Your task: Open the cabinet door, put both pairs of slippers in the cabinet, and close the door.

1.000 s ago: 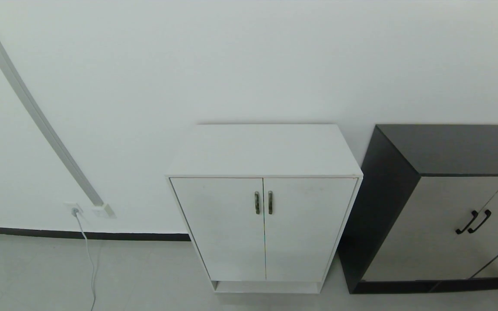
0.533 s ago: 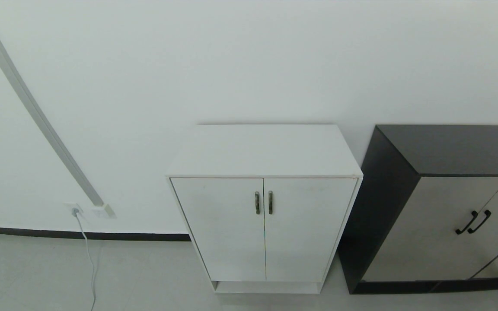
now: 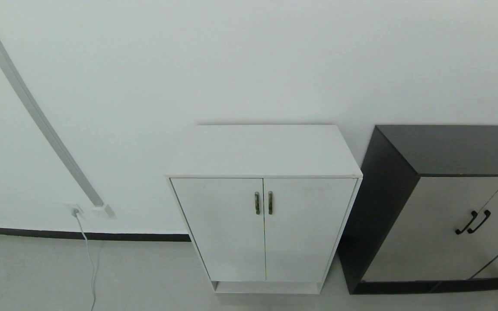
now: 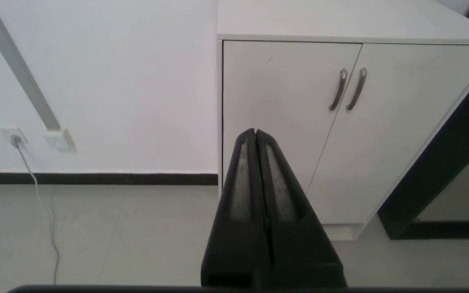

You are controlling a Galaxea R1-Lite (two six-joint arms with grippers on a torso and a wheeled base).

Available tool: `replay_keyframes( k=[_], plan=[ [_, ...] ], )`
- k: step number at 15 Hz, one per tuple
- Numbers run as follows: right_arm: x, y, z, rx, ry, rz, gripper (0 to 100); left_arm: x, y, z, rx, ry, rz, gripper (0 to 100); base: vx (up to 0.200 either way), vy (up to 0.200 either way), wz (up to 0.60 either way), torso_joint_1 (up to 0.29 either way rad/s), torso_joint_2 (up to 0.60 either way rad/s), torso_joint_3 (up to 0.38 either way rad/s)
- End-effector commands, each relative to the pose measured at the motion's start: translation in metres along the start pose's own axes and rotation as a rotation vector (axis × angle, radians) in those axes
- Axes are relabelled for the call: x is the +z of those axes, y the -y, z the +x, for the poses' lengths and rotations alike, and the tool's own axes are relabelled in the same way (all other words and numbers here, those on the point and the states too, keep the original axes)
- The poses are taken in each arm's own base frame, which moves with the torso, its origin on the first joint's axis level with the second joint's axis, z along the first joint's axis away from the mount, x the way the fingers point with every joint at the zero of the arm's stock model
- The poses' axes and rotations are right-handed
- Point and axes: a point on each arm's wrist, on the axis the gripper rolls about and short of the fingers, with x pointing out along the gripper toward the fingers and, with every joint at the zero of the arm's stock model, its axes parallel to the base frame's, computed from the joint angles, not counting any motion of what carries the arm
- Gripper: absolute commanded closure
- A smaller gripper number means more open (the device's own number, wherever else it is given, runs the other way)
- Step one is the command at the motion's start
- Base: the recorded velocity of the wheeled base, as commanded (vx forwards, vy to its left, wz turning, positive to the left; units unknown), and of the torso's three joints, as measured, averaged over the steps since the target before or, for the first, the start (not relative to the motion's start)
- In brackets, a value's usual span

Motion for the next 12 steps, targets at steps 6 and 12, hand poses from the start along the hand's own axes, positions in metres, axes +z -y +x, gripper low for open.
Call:
replay_keyframes(
  k=[6,12],
  plan=[
    [-0.009,0.004,-0.017,-0.108,0.108,0.043,100,0.0,0.0,0.0,0.0,-0.001,0.0,100,0.0,0.0,0.0,0.0,0.0,0.0],
    [-0.02,0.001,-0.018,0.007,0.126,0.039,100,0.0,0.0,0.0,0.002,-0.001,0.0,100,0.0,0.0,0.0,0.0,0.0,0.0]
  ],
)
